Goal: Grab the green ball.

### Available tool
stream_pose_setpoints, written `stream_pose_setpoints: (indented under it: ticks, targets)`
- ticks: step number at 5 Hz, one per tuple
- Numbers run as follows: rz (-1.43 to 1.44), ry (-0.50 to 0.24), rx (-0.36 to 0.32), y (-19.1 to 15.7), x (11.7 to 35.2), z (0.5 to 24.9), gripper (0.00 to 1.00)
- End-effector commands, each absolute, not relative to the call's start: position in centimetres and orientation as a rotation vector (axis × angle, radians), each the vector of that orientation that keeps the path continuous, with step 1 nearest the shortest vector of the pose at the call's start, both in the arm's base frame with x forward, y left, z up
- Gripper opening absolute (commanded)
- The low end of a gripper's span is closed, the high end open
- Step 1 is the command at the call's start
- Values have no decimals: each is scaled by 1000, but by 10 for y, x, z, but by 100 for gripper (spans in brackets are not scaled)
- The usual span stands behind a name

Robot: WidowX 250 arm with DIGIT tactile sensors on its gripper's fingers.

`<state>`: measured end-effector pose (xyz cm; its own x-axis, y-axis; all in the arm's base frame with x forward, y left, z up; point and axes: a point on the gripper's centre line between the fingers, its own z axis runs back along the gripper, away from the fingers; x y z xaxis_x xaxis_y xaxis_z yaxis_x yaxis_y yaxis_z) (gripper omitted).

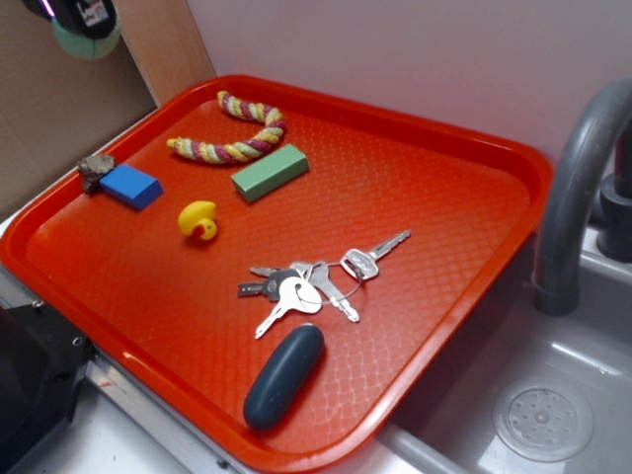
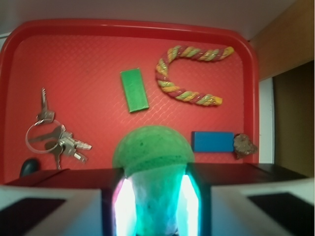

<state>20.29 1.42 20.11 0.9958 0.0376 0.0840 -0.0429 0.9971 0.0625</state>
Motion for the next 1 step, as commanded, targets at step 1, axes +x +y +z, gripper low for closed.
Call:
stream_pose_setpoints:
  ticks: [1]
  targets:
    - [29, -124, 72, 12, 198, 207, 0]
